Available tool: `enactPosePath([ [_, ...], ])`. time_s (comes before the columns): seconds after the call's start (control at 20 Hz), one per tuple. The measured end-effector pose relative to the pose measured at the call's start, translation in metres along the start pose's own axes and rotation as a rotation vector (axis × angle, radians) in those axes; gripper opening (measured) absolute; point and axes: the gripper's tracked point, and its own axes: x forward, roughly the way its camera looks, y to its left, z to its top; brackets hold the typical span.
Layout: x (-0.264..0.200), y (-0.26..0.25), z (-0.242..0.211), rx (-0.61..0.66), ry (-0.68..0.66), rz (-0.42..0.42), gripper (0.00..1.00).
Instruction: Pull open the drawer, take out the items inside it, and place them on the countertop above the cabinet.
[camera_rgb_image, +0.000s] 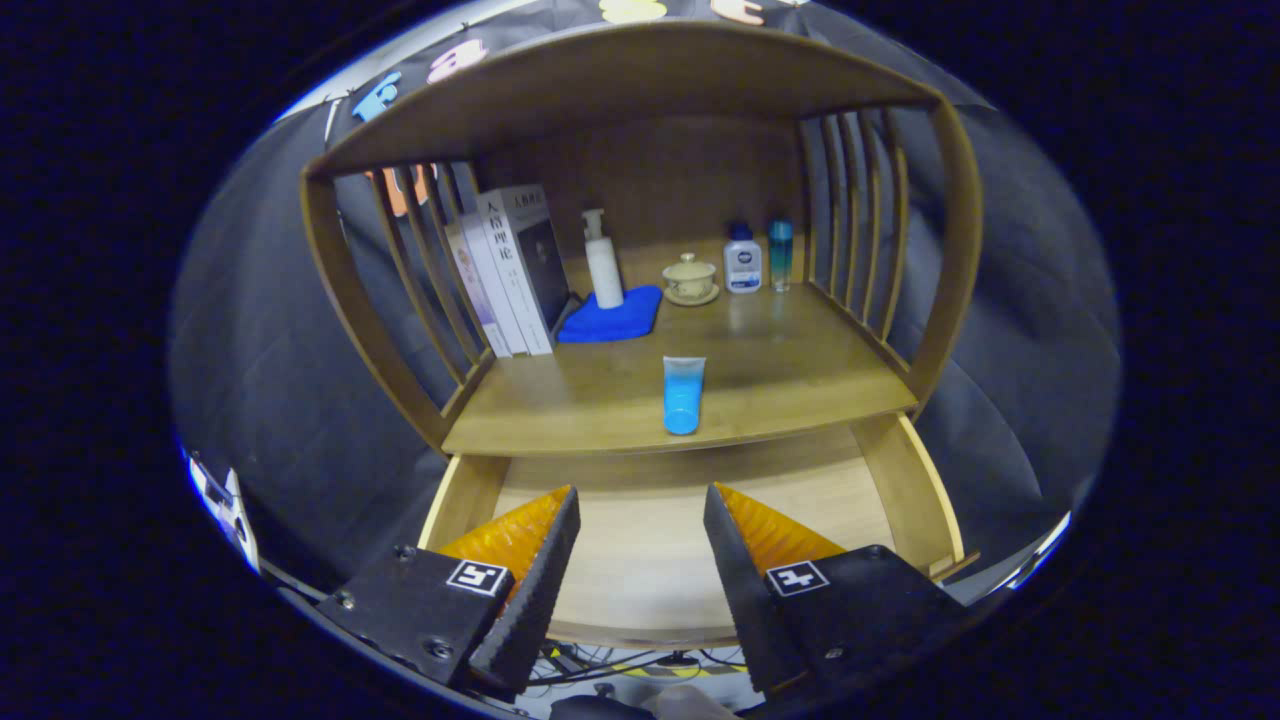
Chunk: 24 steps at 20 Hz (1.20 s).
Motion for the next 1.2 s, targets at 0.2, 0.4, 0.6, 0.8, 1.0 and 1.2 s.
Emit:
enactPosePath([
  [0.2, -0.044, -0.006, -0.002, -0.026, -0.185, 0.018, 0.82],
  [0.4, -0.080, -0.007, -0.018, -0.059, -0.342, 0.026, 0.99],
  [0.6, -0.097, -0.004, -0.051, -0.066, -0.437, 0.046, 0.99],
  [0.8, -0.093, -0.015, -0.089, -0.127, -0.486, -0.005, 0.99],
  [1.0, -0.073, -0.030, -0.126, -0.153, -0.493, -0.055, 0.99],
  [1.2, -0.054, -0.043, -0.156, -0.130, -0.475, -0.076, 0.99],
])
